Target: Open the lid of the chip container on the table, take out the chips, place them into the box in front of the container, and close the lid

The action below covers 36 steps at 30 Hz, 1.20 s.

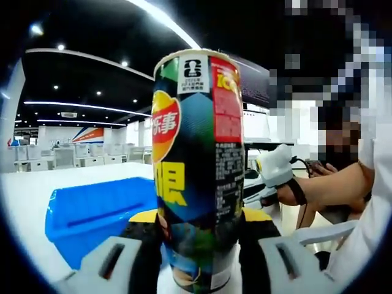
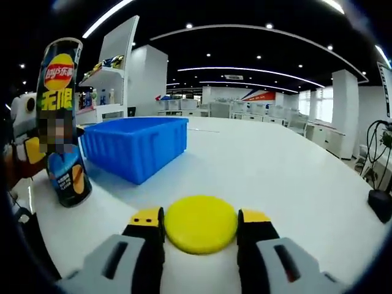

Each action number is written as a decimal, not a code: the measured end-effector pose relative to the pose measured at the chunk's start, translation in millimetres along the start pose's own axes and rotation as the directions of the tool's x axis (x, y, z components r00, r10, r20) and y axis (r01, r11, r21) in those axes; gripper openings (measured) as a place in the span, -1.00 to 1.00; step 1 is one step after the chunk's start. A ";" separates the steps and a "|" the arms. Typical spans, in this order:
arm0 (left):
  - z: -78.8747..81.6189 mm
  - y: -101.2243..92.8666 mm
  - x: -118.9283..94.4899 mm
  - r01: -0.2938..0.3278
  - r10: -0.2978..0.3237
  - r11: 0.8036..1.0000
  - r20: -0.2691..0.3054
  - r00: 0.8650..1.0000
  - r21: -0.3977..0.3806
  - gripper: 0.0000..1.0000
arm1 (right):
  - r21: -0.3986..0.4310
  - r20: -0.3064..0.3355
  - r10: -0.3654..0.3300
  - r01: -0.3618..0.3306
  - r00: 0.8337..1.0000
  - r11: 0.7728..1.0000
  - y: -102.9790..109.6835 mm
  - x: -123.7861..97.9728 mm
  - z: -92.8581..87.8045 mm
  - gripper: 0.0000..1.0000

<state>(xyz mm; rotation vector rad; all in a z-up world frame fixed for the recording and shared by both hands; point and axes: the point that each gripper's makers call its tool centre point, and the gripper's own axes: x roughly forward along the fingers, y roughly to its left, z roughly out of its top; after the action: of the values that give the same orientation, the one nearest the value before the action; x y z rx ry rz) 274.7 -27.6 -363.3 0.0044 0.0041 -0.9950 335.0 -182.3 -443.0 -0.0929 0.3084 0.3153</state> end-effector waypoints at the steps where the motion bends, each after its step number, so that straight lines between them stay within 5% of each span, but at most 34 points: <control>1: -0.1 -0.1 0.0 0.000 0.000 1.000 -0.001 1.000 0.001 0.00 | -0.001 -0.001 0.001 -0.001 1.000 1.000 0.1 -0.2 0.0 -0.06; 9: -0.8 -0.1 -0.1 0.002 -0.002 1.000 -0.007 1.000 0.004 0.00 | 0.039 0.026 0.003 -0.004 1.000 0.999 -3.4 -4.5 12.4 -0.06; 14: -1.0 0.0 -0.1 0.001 0.000 1.000 -0.007 1.000 0.003 0.00 | -0.007 0.058 -0.020 0.020 0.998 1.000 -10.2 -12.8 31.2 -0.06; 28: -0.7 0.6 -0.5 -0.008 0.008 1.000 0.000 1.000 0.001 0.00 | -0.075 0.172 0.046 -0.033 0.984 0.997 -4.3 -43.7 127.2 -0.07; 36: -0.7 0.7 -0.7 -0.005 0.005 1.000 0.001 1.000 0.000 0.00 | -0.134 0.238 0.205 -0.177 0.949 0.975 34.5 -55.6 191.8 -0.07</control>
<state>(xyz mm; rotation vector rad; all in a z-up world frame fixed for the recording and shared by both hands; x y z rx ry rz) 274.9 -26.7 -363.9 0.0039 0.0035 -0.9895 328.2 -139.4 -245.1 -0.1321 0.0474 0.5326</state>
